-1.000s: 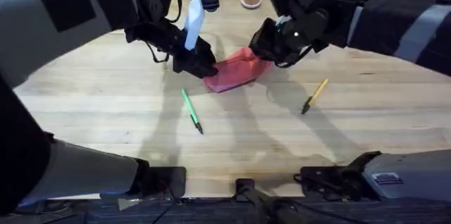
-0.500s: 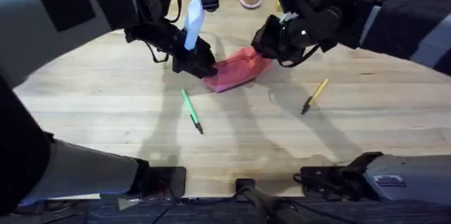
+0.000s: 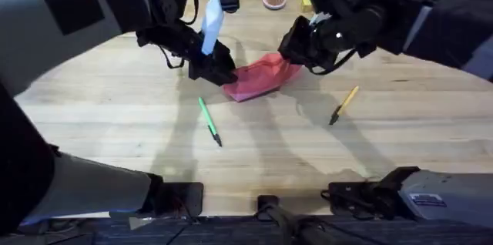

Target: Unzip the bag, pick up the pens from the table one at a time and place them inside, then zip the bag closed.

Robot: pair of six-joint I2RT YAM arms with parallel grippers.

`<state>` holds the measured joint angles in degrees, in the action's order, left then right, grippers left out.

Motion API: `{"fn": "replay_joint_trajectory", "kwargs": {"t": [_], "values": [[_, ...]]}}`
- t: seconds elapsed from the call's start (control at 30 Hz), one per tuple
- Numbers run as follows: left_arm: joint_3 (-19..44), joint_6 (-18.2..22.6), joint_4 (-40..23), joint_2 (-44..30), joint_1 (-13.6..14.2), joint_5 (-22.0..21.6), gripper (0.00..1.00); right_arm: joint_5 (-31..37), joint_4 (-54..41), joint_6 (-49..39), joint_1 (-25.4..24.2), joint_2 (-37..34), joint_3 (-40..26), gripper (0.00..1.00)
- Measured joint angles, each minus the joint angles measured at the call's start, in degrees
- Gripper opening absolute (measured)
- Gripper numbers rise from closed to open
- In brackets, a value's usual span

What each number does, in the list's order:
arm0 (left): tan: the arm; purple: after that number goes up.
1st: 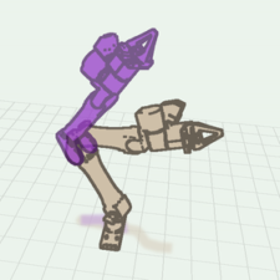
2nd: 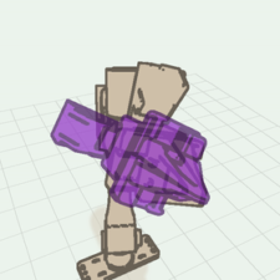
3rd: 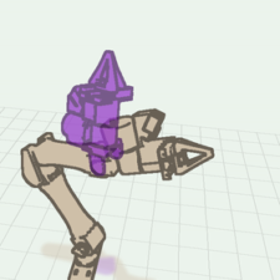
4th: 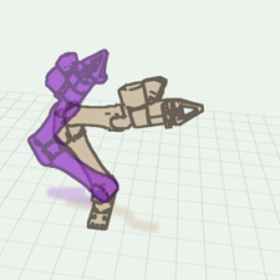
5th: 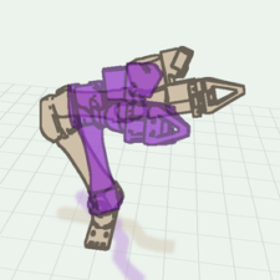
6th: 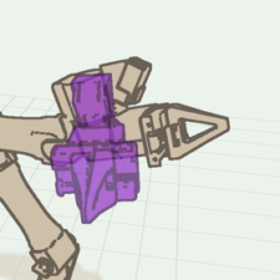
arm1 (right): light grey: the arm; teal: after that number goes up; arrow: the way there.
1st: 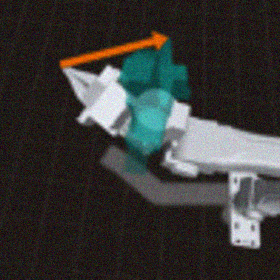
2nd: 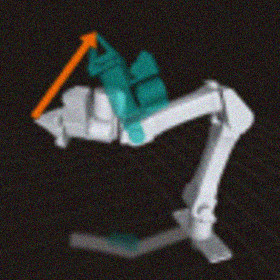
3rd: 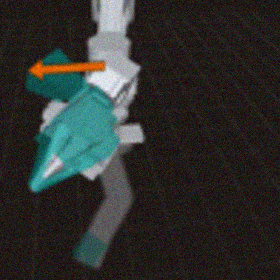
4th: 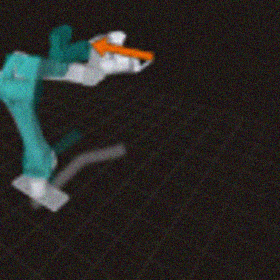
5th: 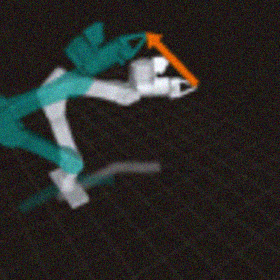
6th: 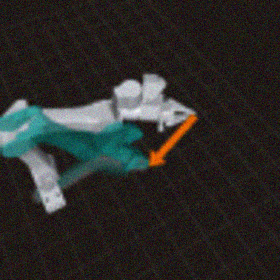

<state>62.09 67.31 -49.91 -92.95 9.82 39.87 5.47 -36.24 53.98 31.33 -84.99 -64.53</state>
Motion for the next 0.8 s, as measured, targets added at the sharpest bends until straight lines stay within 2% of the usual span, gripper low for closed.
{"fn": "replay_joint_trajectory", "kwargs": {"t": [0.47, 0.8], "values": [[0.0, 0.0, -0.2, 0.0, 0.2, 0.4, 0.043, -3.4, 0.7, 0.0, 0.2, 3.0, 0.2, 0.031], [0.0, 0.0, -0.3, 0.0, 0.1, 0.0, 0.043, -3.3, 1.7, 0.0, 3.6, 3.0, 0.2, 0.031]]}}
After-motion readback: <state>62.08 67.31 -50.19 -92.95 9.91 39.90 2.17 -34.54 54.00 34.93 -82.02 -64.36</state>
